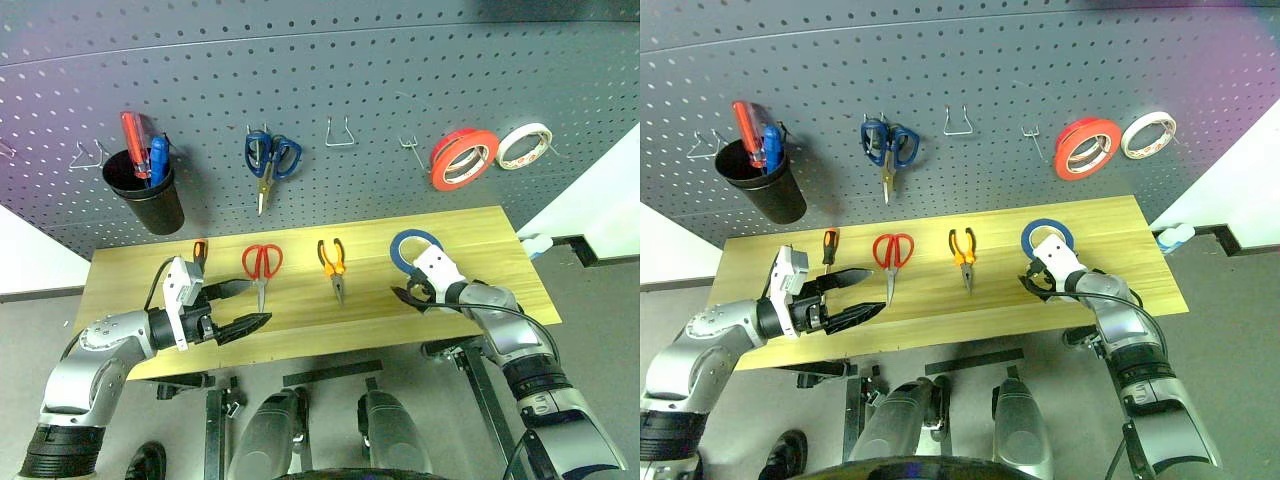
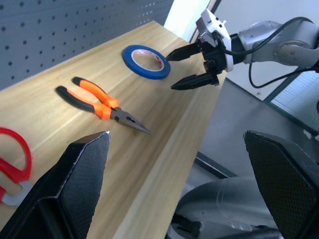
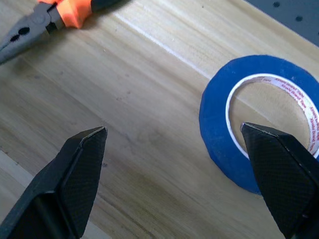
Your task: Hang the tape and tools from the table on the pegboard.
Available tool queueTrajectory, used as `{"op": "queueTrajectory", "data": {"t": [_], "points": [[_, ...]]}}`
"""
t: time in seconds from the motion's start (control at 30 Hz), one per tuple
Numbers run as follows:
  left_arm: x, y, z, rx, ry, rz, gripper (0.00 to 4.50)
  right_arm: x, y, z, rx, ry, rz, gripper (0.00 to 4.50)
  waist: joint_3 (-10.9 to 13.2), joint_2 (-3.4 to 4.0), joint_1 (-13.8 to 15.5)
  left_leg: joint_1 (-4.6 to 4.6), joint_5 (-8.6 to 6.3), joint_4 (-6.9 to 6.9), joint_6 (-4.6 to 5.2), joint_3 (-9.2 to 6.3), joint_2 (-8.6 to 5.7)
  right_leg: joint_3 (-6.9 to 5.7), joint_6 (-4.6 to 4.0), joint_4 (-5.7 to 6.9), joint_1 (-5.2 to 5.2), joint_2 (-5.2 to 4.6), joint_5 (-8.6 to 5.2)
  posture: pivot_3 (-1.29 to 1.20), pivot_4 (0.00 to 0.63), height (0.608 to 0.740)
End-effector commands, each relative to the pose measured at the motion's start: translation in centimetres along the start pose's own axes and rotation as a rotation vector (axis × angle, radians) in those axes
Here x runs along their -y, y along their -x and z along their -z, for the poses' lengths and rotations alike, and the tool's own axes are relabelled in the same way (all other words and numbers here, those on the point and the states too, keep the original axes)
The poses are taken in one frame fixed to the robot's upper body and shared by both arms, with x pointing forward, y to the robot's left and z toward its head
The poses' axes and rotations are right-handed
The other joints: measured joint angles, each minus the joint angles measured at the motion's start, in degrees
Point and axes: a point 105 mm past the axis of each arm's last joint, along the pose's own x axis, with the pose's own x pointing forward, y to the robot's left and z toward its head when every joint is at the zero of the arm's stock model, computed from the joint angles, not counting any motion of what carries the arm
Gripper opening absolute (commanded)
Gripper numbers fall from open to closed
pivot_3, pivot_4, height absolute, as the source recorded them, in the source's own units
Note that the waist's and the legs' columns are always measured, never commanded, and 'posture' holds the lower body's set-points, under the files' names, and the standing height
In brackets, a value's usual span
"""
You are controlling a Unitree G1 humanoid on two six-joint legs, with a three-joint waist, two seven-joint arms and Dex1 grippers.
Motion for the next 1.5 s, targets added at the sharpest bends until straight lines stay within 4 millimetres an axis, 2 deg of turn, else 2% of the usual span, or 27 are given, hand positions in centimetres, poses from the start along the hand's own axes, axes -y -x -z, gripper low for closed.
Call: {"op": "queueTrajectory", "data": {"t": [0.03, 0.33, 0.53, 0.73, 1.27, 1.37, 1.5], "points": [[0.0, 0.4, -1.0, 0.018, -0.032, -0.007, 4.49, 0.7, -0.1, -0.4, 0.005, -0.002, 0.039, 4.5, 0.3, -0.01, 0.0, 0.0, 0.0, 0.0, 0.0, 0.0, 0.0, -0.01, 0.0, 0.0, 0.0, 0.0, 0.0, -0.01, 0.266, 0.723], [-0.4, 0.1, -1.0, 0.023, -0.038, -0.017, 4.49, 1.4, -0.5, 0.4, -0.036, -0.038, 0.101, 4.5, 0.6, -0.03, 0.0, -0.02, 0.0, -0.01, -0.01, 0.0, 0.0, -0.03, 0.0, -0.05, 0.0, 0.0, 0.0, -0.01, 0.256, 0.723], [-0.5, 0.0, -1.2, 0.032, -0.043, -0.019, 4.49, 2.8, -1.4, -0.2, -0.022, -0.176, 0.165, 4.5, 0.6, -0.04, -0.1, -0.02, 0.02, -0.02, -0.03, 0.0, 0.0, -0.06, 0.0, -0.05, -0.01, 0.01, 0.0, -0.01, 0.252, 0.723], [-0.5, 0.1, -1.1, 0.032, -0.045, -0.022, 4.49, 3.4, -2.5, -1.1, -0.02, -0.137, 0.164, 4.5, 0.7, -0.04, 0.0, -0.02, 0.09, -0.04, -0.17, 0.0, 0.0, -0.08, 0.01, -0.06, -0.02, 0.01, 0.0, 0.01, 0.244, 0.723], [-0.7, 0.3, -1.1, 0.033, -0.062, -0.04, 4.49, 2.7, -3.3, -0.1, -0.083, -0.141, 0.069, 4.5, 0.7, -0.04, 0.0, -0.04, 0.16, -0.05, -0.3, 0.0, -0.01, -0.11, 0.01, -0.07, -0.03, 0.01, 0.01, 0.02, 0.232, 0.723], [-0.7, 0.4, -1.3, 0.033, -0.067, -0.041, 4.5, 3.3, -3.3, -0.3, -0.083, -0.144, 0.085, 3.91, 0.7, -0.04, 0.0, -0.04, 0.16, -0.04, -0.31, 0.0, -0.01, -0.11, 0.01, -0.07, -0.03, 0.01, 0.01, 0.02, 0.231, 0.723], [-0.6, 0.4, -1.3, 0.032, -0.069, -0.044, 4.5, 3.3, -3.3, 0.1, -0.107, -0.098, 0.083, 2.55, 0.7, -0.04, 0.0, -0.04, 0.17, -0.05, -0.32, 0.0, -0.01, -0.11, 0.01, -0.07, -0.03, 0.01, 0.01, 0.03, 0.235, 0.723]]}}
